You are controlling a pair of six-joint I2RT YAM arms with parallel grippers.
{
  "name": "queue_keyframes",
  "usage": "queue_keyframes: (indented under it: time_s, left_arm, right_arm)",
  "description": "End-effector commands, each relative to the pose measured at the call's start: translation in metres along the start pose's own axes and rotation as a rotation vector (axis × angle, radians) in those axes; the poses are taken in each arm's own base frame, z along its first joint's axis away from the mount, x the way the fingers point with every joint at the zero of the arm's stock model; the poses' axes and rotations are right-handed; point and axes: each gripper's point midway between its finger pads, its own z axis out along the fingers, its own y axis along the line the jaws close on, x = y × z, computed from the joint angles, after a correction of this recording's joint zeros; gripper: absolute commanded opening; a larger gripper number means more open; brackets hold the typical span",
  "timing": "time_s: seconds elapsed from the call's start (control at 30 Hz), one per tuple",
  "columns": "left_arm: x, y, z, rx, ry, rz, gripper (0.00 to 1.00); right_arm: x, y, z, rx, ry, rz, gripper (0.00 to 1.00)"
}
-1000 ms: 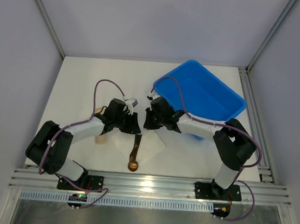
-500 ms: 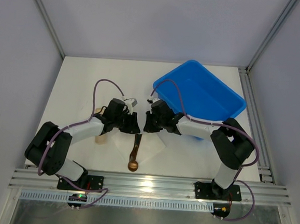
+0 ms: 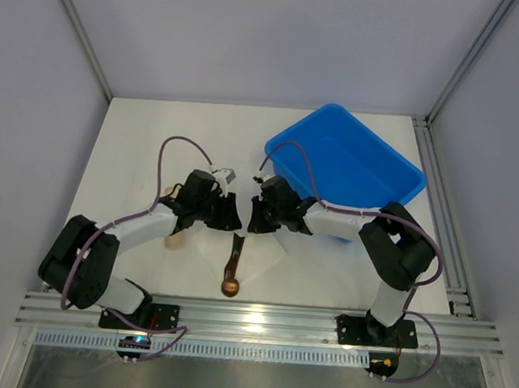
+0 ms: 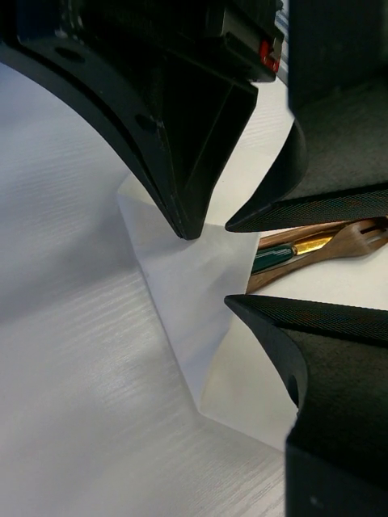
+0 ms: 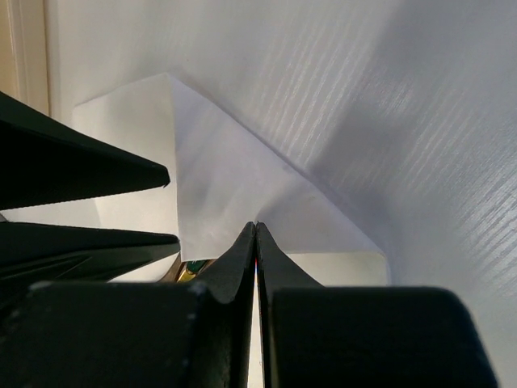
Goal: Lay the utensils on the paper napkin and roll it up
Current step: Roll the napkin at the center of the board.
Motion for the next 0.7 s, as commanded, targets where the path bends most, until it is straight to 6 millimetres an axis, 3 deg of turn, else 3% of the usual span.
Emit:
queue_keyframes:
  time_s: [0.0,0.3,0.67]
  left_arm:
    - [-0.022,-0.012,-0.011,0.013,-0.074,-0.013,0.39]
    - [-0.03,-0.02,-0.014,0.035,-0.125,-0.119,0.37]
    - [-0.01,-0.008,-0.001,-0.036,-0.111,-0.18,0.31]
  right_arm:
    - [-0.008,0.01,0.005,-0.037,-0.024,0.005,0.04]
    - [-0.001,0.01,0.008,-0.035,-0.014,0.005,0.04]
    - [-0.005,0.012,0.011,-0.043,-0.03,0.008,0.04]
